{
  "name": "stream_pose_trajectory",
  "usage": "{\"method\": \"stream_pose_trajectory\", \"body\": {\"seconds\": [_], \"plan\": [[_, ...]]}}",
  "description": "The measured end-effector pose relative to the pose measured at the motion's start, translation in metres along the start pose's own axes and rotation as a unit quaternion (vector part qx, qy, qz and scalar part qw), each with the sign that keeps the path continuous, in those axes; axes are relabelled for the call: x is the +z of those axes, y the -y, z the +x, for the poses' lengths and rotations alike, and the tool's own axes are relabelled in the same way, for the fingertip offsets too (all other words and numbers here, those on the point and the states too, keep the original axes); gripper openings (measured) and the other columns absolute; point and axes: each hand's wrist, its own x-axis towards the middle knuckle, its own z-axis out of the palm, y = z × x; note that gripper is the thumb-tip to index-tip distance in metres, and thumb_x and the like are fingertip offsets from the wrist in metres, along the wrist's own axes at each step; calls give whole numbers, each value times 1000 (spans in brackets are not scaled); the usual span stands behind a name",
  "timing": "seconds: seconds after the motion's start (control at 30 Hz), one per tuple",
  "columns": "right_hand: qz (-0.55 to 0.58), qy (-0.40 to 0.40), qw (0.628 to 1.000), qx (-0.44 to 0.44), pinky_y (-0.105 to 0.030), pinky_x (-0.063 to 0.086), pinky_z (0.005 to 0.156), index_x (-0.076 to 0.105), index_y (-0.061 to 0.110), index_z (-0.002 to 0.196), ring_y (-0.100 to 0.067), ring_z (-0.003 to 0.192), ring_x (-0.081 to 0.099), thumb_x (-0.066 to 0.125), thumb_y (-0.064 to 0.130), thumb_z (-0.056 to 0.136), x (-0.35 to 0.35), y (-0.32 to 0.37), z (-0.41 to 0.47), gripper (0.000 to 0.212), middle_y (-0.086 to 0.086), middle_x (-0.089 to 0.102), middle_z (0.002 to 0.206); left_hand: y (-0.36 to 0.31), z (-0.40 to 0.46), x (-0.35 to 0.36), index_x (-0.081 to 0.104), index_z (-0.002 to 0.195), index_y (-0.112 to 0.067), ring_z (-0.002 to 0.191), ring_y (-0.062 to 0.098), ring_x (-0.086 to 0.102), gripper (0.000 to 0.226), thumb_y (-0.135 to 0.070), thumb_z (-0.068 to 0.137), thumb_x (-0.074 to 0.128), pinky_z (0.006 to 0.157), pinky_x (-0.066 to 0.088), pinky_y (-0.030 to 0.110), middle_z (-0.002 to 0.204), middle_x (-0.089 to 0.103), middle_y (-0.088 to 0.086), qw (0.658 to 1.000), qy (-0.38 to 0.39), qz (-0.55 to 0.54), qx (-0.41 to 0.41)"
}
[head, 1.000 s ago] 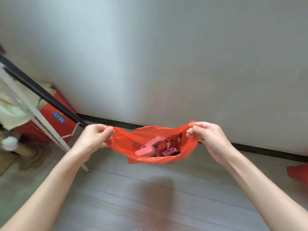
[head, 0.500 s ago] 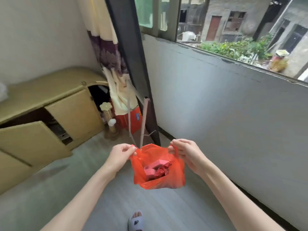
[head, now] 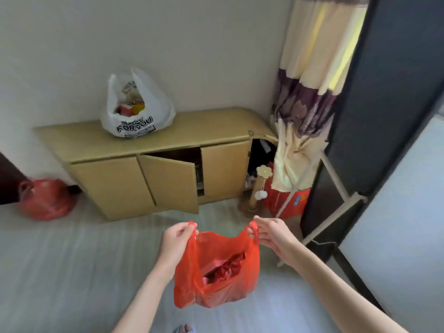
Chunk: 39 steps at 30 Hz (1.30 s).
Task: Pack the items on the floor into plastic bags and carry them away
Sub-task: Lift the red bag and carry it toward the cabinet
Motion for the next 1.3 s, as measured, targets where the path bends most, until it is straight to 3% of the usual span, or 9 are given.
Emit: {"method": "stream_pose_trajectory", "body": {"seconds": [0.17,0.33,0.5,0.7,0.87,1.03,1.17,1.3], "plan": [[-78,-3,997,1,-26,50,69,62,1,85,-21,69,63,50,21,93,83,35,73,25,-14,67,78,1,78,-77,63,73,-19,79,20,60,21,-10,90,54,70,45,27,75,67,4,998,-55,-2,-20],[-97,-16,994,-37,-37,53,83,66,3,78,-29,81,67,47,16,95,123,82,125,28,-17,70,82,-39,149,-121,63,72,-20,76,19,59,23,-10,90,53,73,45,31,76,66,3,998,-58,-1,8],[-99,9,989,-106,-31,53,78,68,5,73,-23,75,67,49,13,93,150,143,175,29,-12,69,75,-91,218,-126,63,80,-19,65,3,62,17,-12,91,52,64,48,15,76,66,-1,997,-49,-16,53],[-50,36,975,-212,-26,41,66,65,9,72,-13,61,56,51,9,90,163,250,257,23,-9,61,69,-184,321,-120,64,83,-21,70,5,59,17,-14,92,51,61,47,10,78,66,-2,988,-59,2,146],[-47,58,958,-277,-26,41,65,61,9,68,-16,63,52,52,8,88,165,344,323,22,-3,60,63,-262,408,-96,64,77,-25,74,13,62,22,-17,92,51,74,49,28,79,67,-1,979,-64,9,194],[-16,50,963,-265,-20,43,60,60,9,75,-13,62,55,52,7,88,169,419,391,16,-3,60,67,-315,499,-77,65,71,-23,73,20,61,26,-17,92,51,84,51,45,74,66,0,977,-66,15,201],[-11,18,966,-259,-26,46,67,61,10,78,-16,69,58,52,9,88,171,463,451,13,-4,63,71,-344,570,-74,65,69,-22,79,23,62,27,-14,91,52,89,50,48,75,66,1,977,-59,30,201],[17,-22,966,-258,-23,45,67,59,12,79,-12,71,58,45,7,92,179,505,514,20,-2,65,72,-369,646,-73,64,71,-17,79,26,61,26,-8,91,50,86,49,45,76,65,6,977,-34,33,208]]}}
